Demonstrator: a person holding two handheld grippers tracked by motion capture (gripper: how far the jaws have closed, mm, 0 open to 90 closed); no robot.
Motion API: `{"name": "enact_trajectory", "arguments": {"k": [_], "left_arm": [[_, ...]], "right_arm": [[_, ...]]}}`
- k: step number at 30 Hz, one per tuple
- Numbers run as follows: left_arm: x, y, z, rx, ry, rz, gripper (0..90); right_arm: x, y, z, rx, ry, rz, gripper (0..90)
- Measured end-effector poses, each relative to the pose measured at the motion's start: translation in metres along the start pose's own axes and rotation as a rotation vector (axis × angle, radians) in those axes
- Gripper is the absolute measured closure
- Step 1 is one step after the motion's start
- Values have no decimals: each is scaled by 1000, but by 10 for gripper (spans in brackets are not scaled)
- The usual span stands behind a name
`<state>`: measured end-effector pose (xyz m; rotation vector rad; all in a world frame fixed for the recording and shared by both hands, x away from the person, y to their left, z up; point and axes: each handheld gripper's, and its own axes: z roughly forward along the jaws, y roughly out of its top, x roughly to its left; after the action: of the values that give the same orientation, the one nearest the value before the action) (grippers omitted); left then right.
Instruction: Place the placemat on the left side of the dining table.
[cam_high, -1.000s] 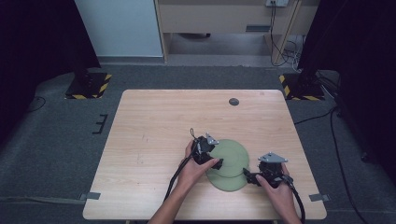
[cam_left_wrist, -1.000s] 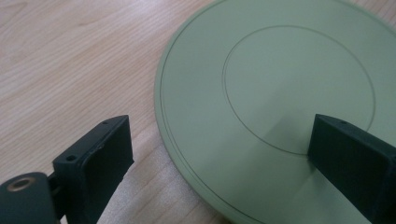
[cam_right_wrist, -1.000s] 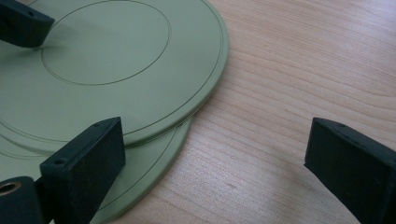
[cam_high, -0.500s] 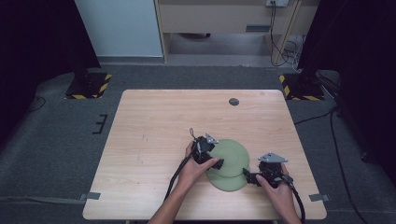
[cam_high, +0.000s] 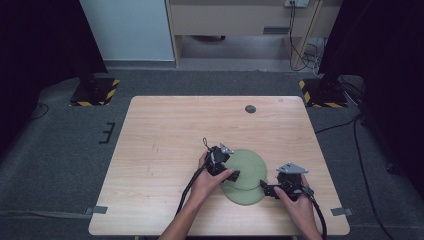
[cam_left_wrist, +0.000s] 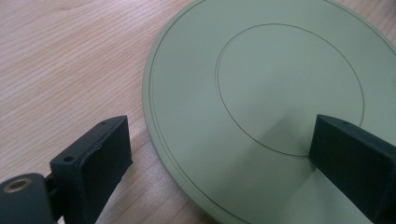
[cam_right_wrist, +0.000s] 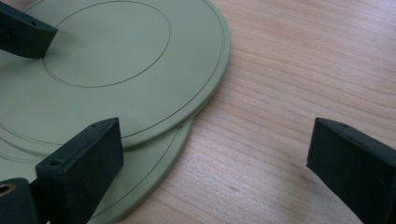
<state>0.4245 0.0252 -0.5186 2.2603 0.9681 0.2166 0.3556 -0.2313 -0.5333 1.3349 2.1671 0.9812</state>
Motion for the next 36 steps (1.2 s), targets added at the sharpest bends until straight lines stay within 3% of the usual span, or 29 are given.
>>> {"name": "enact_trajectory", "arguments": {"k": [11, 21, 27, 33, 36], "left_arm": [[3, -2, 1, 4, -57, -55, 103], [5, -2, -1, -4, -63, -85, 134], [9, 0, -9, -47, -74, -128, 206], [9, 3, -19, -78, -64, -124, 289], [12, 4, -23, -97, -87, -157, 332]], "right_arm": [[0, 0, 0, 0, -4, 1, 27], [0, 0, 0, 2, -5, 6, 26], [0, 0, 0, 2, -4, 5, 24], [0, 0, 0, 1, -5, 3, 24], [0, 0, 0, -1, -8, -2, 24]]}}
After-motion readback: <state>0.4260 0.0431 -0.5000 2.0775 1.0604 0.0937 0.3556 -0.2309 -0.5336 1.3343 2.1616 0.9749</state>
